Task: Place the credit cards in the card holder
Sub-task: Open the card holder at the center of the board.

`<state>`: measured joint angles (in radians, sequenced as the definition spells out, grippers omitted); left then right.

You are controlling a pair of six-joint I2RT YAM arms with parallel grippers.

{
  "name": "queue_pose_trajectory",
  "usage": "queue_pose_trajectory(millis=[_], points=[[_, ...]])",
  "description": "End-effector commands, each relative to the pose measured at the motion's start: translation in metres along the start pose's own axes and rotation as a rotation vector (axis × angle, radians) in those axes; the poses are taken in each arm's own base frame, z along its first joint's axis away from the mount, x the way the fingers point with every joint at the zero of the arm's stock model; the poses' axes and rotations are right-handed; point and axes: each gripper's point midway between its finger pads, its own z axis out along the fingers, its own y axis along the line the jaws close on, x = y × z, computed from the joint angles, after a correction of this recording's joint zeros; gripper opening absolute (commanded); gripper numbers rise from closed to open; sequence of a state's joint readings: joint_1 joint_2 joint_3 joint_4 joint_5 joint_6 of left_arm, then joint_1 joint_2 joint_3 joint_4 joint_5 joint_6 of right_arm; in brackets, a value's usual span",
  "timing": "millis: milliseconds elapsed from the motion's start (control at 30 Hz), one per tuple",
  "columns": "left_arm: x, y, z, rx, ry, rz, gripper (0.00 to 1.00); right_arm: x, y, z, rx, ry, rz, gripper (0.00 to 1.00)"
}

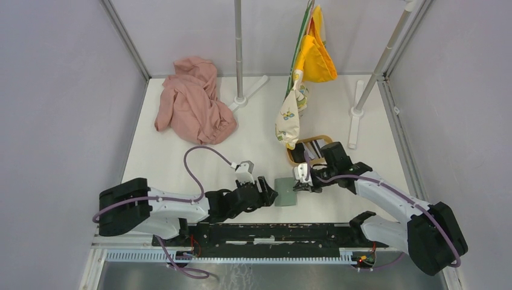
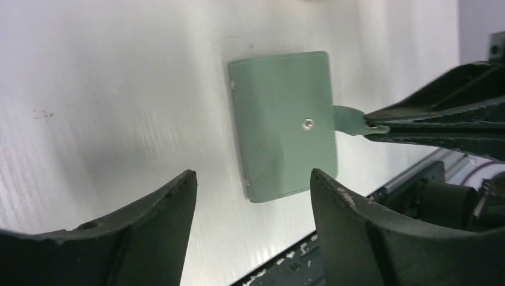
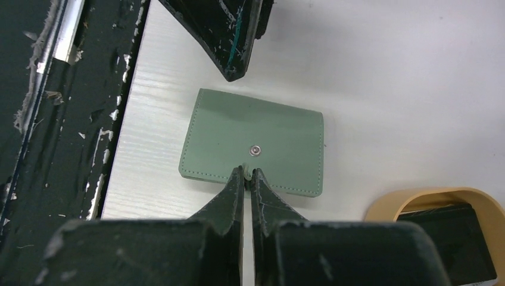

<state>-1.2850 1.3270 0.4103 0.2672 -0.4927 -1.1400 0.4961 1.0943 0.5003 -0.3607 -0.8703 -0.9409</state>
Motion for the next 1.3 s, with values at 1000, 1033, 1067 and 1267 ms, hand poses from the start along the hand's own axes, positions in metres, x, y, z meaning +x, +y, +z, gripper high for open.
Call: queue_pose_trajectory(millis=[1000, 1033, 1067, 1267], points=[[0.016, -0.051, 0.023, -0.047, 0.087, 0.415, 0.94, -0.045, -0.006, -0.018, -0.058, -0.238, 0.035, 0.0], [0.017, -0.051, 0.024, -0.049, 0.09, 0.418, 0.93, -0.045, -0.006, -0.018, -0.058, -0.239, 0.036, 0.0], [0.018, -0.052, 0.024, -0.049, 0.09, 0.418, 0.92, -0.045, -0.007, -0.018, -0.057, -0.239, 0.036, 0.0], [0.014, -0.044, 0.017, -0.064, 0.086, 0.41, 0.81, -0.044, -0.008, -0.019, -0.047, -0.23, 0.034, 0.0]])
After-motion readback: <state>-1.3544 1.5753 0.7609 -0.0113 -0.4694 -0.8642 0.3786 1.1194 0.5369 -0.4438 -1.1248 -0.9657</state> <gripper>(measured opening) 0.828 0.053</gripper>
